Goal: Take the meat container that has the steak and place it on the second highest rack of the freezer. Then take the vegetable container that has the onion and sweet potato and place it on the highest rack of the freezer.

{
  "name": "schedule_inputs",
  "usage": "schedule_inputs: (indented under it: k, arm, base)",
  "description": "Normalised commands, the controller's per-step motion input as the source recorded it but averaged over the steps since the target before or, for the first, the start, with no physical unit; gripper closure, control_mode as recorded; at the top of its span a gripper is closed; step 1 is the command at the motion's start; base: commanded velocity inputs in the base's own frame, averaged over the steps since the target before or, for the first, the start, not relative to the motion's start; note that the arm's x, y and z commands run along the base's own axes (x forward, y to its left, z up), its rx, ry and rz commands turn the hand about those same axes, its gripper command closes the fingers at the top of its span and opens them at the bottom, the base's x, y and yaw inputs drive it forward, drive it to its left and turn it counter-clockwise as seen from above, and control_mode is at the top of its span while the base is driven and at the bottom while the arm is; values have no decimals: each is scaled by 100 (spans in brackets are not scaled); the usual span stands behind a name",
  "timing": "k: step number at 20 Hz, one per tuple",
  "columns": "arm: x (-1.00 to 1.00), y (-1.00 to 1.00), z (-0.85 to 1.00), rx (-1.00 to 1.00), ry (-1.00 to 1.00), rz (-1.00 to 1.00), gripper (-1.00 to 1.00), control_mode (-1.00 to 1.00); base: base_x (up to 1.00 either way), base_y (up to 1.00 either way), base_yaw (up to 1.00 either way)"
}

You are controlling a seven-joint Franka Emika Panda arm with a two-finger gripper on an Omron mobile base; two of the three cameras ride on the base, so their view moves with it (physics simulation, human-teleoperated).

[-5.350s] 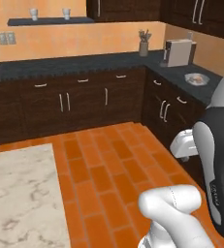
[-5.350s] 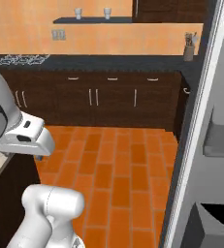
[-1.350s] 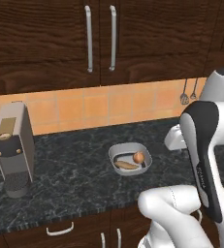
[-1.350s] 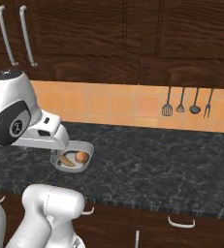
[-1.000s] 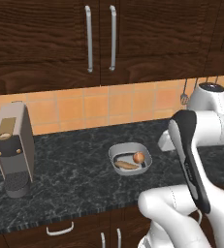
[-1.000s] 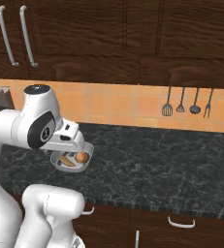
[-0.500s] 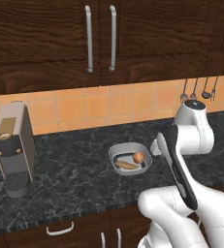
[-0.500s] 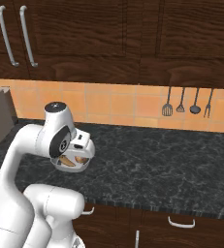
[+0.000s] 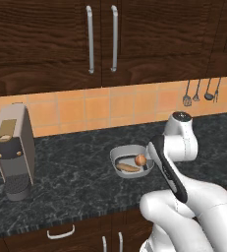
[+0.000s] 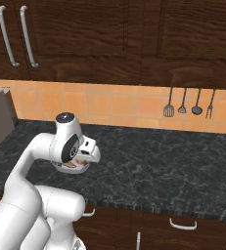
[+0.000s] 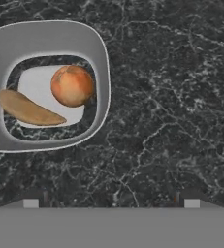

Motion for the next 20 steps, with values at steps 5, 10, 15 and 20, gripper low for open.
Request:
schedule_inputs:
  k: [5,10,15,20]
  arm:
    - [28,0,-50,0,0,-3,-100,-100]
    - [14,2,-29,0,0,-4,-100,-100]
    - [19,6,-4,0,0,-1,-100,-100]
    - [10,21,-16,0,0,0,-100,-100]
  base:
    - [0,0,0]
    - [0,0,0]
    - [0,0,0]
    - [0,0,0]
